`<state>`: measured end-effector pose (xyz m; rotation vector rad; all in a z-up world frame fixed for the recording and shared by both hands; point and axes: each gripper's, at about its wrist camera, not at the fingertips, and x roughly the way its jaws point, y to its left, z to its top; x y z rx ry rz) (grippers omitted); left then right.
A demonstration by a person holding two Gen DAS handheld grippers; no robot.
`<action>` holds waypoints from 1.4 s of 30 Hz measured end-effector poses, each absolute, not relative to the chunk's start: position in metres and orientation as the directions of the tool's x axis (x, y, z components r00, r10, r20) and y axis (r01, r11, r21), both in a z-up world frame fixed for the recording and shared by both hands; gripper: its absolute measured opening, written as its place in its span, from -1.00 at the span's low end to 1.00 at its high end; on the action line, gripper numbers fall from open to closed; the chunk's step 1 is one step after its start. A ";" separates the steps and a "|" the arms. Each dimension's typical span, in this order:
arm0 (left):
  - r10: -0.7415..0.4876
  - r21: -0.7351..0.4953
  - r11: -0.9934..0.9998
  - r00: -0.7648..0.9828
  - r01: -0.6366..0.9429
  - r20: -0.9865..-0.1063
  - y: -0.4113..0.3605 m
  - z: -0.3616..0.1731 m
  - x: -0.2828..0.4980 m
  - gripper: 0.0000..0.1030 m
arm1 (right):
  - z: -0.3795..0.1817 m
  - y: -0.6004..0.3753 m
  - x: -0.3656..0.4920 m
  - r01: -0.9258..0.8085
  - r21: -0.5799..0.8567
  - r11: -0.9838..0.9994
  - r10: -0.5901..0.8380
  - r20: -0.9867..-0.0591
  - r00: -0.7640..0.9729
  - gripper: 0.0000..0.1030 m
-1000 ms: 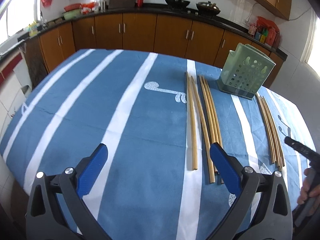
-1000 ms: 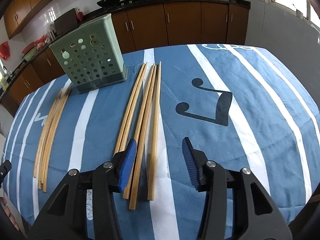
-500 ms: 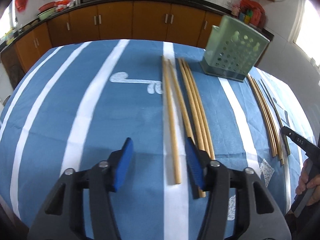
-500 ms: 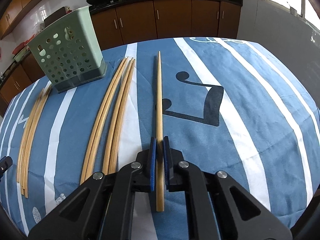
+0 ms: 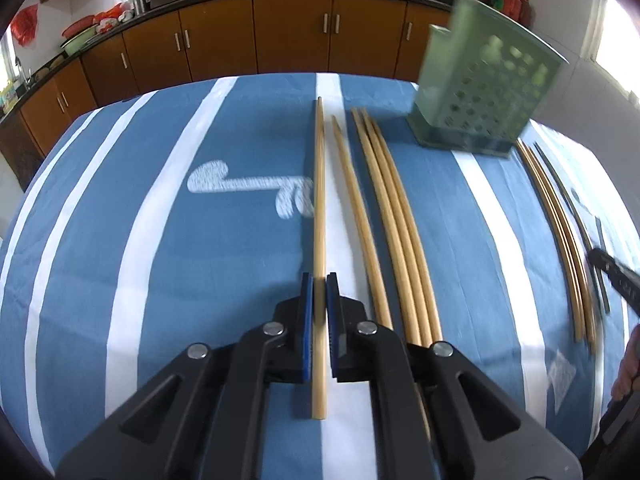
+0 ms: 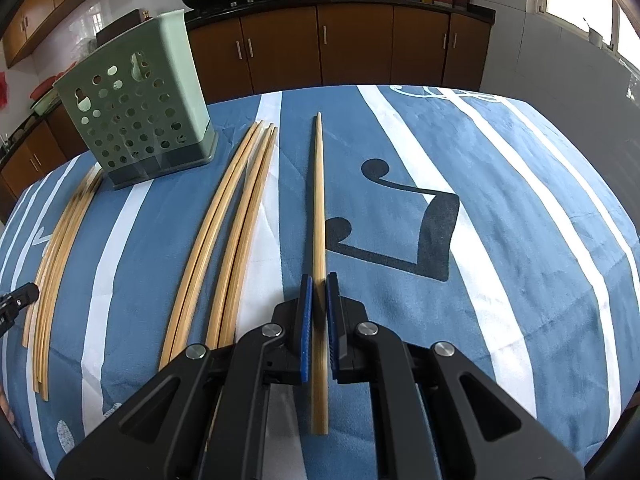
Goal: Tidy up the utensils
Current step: 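Lift both held chopsticks upright over the green utensil holder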
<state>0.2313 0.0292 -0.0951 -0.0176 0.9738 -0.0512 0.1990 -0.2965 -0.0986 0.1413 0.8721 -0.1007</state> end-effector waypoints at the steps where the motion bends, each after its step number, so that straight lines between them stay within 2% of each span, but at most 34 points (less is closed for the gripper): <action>1: -0.053 -0.043 0.999 0.566 0.030 -0.823 0.033 -0.095 0.236 -0.85 | -0.099 -0.297 0.200 0.146 0.080 0.986 -0.033 -0.767 0.641 -0.85; 14: -0.121 -0.096 0.993 0.618 0.074 -0.777 0.048 -0.094 0.227 -0.78 | -0.102 -0.313 0.211 0.175 0.085 0.981 -0.053 -0.751 0.658 -0.85; 22: -0.091 -0.055 0.996 0.619 0.077 -0.780 0.043 -0.094 0.217 -0.77 | -0.103 -0.312 0.202 0.172 0.088 0.981 -0.048 -0.751 0.659 -0.84; 29: -0.090 -0.048 0.995 0.604 0.085 -0.792 0.045 -0.092 0.209 -0.85 | -0.095 -0.313 0.192 0.155 0.110 0.982 -0.024 -0.737 0.675 -0.85; 35: -0.104 -0.065 0.994 0.658 0.084 -0.746 0.052 -0.064 0.194 -0.85 | -0.062 -0.321 0.173 0.150 0.145 0.978 -0.014 -0.671 0.742 -0.85; 42: -0.121 -0.092 0.992 0.763 0.081 -0.635 0.059 -0.011 0.179 -0.85 | -0.025 -0.329 0.162 0.154 0.165 0.974 -0.029 -0.582 0.812 -0.85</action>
